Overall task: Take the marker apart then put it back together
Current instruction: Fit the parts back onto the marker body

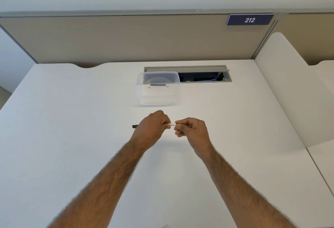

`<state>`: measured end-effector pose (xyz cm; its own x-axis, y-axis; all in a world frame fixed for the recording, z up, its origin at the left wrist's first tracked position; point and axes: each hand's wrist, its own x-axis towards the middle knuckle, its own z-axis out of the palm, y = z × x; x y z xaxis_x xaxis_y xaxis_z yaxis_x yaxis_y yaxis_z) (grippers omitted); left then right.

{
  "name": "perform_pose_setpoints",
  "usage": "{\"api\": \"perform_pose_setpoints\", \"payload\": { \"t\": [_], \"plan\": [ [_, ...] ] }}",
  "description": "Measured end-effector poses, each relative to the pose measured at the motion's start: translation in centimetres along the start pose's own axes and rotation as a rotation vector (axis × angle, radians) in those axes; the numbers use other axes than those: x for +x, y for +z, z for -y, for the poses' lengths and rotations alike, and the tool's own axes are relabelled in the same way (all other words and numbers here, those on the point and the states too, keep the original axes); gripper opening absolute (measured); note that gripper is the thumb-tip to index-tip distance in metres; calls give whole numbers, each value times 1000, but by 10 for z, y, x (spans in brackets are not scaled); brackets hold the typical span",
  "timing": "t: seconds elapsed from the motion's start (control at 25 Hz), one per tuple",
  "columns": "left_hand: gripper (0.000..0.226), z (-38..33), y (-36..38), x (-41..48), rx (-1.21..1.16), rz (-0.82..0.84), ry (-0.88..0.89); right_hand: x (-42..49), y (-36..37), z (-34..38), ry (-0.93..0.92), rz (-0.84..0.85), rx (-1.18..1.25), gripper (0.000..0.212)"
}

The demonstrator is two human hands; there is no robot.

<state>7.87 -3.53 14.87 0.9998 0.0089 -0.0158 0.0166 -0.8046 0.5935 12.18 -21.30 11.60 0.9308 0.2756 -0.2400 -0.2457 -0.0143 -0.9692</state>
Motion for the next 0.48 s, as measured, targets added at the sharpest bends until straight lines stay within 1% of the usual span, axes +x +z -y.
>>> {"api": "perform_pose_setpoints", "payload": {
  "t": [0.04, 0.08, 0.12, 0.16, 0.2, 0.24, 0.28, 0.36, 0.4, 0.48],
  "plan": [
    [5, 0, 1, -1, -11, -33, 9, 0, 1, 0, 0, -16, 9, 14],
    [6, 0, 2, -2, 0, -102, 27, 0, 2, 0, -2, -37, 21, 13],
    [10, 1, 3, -4, 24, -205, 37, 0, 3, -1, -5, -64, 33, 13],
    [14, 0, 5, -7, 27, -324, 10, 0, 4, -1, -8, -94, 46, 13],
    [20, -2, 8, -10, -37, -441, -67, 0, 3, -1, -12, -122, 58, 13],
    [29, -5, 13, -14, -178, -509, -203, 0, 2, -2, -16, -145, 69, 13],
    [37, -8, 18, -15, -393, -516, -365, 1, 2, -2, -18, -162, 79, 13],
    [43, -9, 29, -20, -805, -415, -666, 0, 3, -2, -16, -178, 90, 13],
    [41, -8, 34, -23, -968, -378, -744, -1, 4, -2, -16, -177, 90, 13],
    [34, -5, 36, -26, -1224, -387, -765, -3, 7, -4, -16, -162, 89, 14]
  ]
}}
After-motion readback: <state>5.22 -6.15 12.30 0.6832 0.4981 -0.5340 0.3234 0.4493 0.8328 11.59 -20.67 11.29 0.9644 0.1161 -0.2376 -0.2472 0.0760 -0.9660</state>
